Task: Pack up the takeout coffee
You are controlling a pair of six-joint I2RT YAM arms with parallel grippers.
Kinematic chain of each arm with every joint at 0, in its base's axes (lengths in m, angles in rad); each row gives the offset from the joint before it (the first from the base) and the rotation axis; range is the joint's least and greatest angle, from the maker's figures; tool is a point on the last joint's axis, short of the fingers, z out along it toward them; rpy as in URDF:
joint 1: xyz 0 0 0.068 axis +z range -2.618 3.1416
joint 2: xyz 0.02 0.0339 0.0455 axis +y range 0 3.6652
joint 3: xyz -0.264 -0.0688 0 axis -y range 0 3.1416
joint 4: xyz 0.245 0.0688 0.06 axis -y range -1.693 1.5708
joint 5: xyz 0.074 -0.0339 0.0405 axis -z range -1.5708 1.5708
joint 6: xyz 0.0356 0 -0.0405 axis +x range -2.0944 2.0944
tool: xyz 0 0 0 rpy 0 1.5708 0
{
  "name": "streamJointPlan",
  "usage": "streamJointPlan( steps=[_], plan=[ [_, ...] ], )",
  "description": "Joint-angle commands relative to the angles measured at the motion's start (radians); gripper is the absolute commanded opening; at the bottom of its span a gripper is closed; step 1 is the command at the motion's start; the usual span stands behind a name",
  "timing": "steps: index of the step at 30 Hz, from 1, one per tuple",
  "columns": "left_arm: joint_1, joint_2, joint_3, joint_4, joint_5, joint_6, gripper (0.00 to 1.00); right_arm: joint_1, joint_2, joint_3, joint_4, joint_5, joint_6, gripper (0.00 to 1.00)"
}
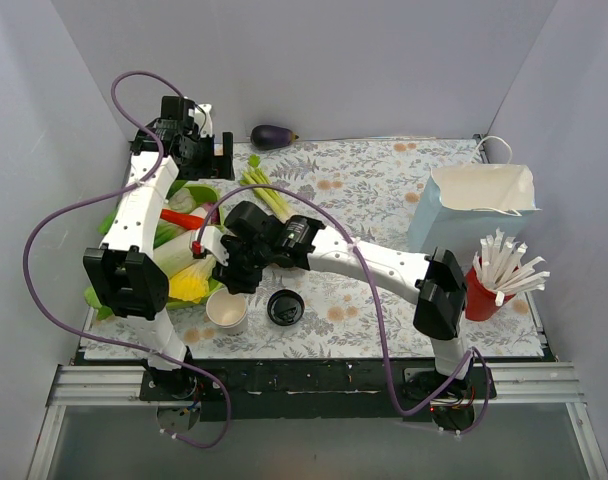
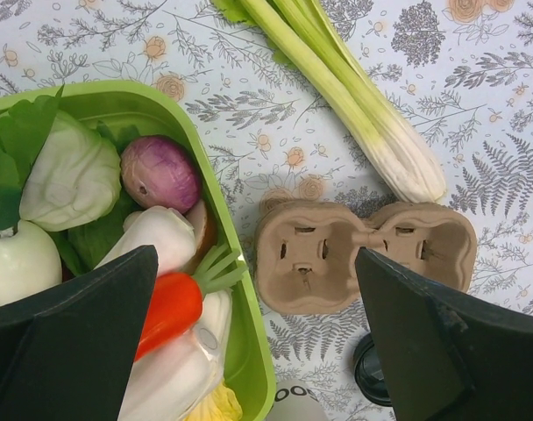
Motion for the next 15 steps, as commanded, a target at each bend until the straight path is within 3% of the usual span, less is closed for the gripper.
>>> streamJointPlan(
  steps=[1,15],
  plan=[
    [0.009,-0.077,-0.035,0.034,-0.01,-0.014,0.98,0.03,0.007,0.036,-0.004,0.09,0.019,0.49],
    [0.013,-0.207,-0.127,0.038,0.002,-0.006,0.98,0.057,0.079,0.075,0.013,0.187,0.038,0.35]
  ],
)
